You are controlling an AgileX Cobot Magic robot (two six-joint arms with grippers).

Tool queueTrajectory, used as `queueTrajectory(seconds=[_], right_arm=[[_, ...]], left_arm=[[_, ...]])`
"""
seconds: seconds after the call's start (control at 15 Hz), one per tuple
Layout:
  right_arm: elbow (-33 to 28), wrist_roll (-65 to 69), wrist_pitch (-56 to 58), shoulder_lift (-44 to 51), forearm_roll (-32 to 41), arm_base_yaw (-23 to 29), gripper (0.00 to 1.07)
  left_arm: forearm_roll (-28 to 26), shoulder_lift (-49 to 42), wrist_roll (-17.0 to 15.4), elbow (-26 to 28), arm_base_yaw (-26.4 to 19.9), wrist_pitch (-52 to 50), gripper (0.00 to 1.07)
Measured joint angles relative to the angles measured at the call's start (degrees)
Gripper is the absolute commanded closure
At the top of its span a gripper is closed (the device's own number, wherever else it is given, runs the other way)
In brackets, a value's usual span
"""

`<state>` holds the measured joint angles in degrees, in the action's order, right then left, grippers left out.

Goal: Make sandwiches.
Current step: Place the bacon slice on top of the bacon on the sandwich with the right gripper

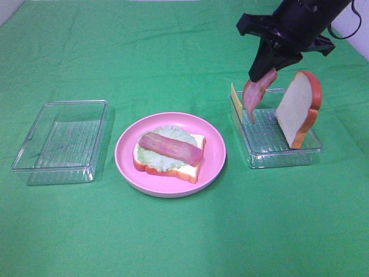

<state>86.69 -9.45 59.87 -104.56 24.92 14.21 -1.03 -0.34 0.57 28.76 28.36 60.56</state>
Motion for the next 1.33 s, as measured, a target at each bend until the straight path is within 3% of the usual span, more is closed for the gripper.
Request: queueTrajectory(seconds=[0.4,0.6,0.73,0.87,1.13,1.33], right_arm=[[0.0,-9.9,3.9,2.1,20.5,1.0,1.07],[0.0,-11.7,-0.5,1.7,21.7,5.6,1.07],[0.0,-12.0,-5.7,-1.9,23.7,12.2,1.07],[0.0,-12.0,-8.2,-4.6,25.8,14.2,1.07],[0.0,-12.7,-12.4,-12.2,34.4,14.7,1.07],[0.0,-13.2,-12.5,-17.6,35.9,14.7,1.07]], left_arm=[[0.0,0.0,0.0,0.0,0.0,0.0,0.28],[0.0,0.0,0.0,0.0,0.0,0.0,0.28],[0.0,0.0,0.0,0.0,0.0,0.0,0.28],[0.0,0.0,0.0,0.0,0.0,0.0,0.28],[0.0,0.0,0.0,0.0,0.0,0.0,0.28],[0.0,0.0,0.0,0.0,0.0,0.0,0.28]])
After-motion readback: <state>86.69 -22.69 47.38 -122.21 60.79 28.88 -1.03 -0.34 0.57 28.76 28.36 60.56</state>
